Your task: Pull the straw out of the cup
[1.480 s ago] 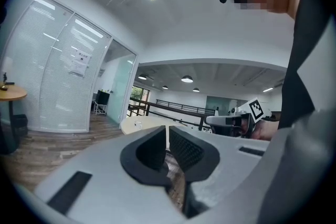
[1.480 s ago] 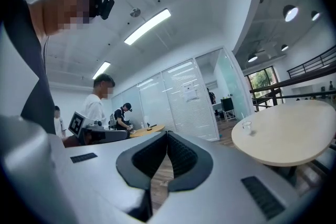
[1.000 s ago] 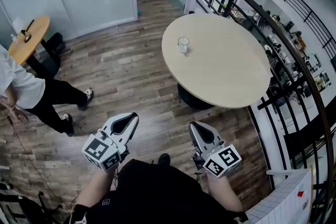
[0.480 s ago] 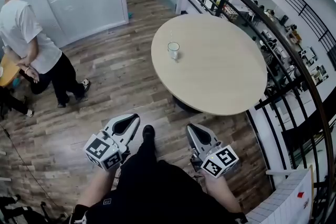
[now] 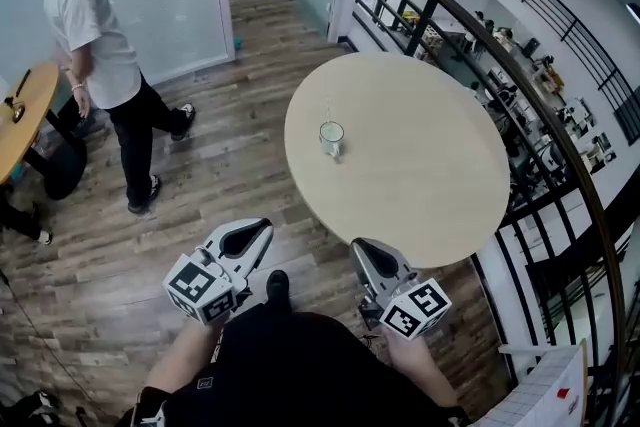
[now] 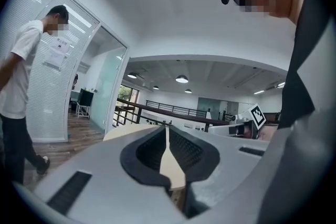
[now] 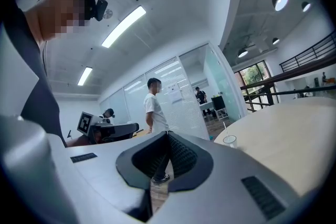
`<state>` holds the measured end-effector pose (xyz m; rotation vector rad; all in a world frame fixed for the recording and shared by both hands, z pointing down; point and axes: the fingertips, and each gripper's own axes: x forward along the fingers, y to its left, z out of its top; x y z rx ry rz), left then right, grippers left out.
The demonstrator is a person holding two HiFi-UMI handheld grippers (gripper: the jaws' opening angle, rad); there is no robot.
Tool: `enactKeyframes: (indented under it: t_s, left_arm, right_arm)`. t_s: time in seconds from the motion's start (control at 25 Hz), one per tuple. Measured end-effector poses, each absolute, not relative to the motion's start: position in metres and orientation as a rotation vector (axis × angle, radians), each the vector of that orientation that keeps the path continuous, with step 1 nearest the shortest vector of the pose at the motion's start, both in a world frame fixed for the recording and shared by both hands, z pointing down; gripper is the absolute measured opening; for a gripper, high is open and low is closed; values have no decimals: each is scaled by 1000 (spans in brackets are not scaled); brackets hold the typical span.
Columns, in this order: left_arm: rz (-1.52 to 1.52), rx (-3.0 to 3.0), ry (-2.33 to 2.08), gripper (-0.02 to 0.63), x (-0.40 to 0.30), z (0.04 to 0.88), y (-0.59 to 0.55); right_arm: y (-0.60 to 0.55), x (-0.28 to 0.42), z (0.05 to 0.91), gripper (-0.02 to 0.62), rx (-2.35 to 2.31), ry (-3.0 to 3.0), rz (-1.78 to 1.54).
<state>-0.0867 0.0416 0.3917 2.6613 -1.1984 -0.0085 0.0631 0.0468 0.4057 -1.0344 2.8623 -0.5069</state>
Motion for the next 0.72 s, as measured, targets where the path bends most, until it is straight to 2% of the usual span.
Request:
enactKeyframes:
  t_s: [0.36, 0.72]
  left_arm:
    - [-24, 2685, -1137, 25, -136, 395, -61]
    - [25, 2696, -1027, 25, -124, 407, -146]
  right_arm:
    - [-51, 3, 404, 23, -1042, 2890, -549]
    - [-130, 14, 413, 23, -1154, 2833, -608]
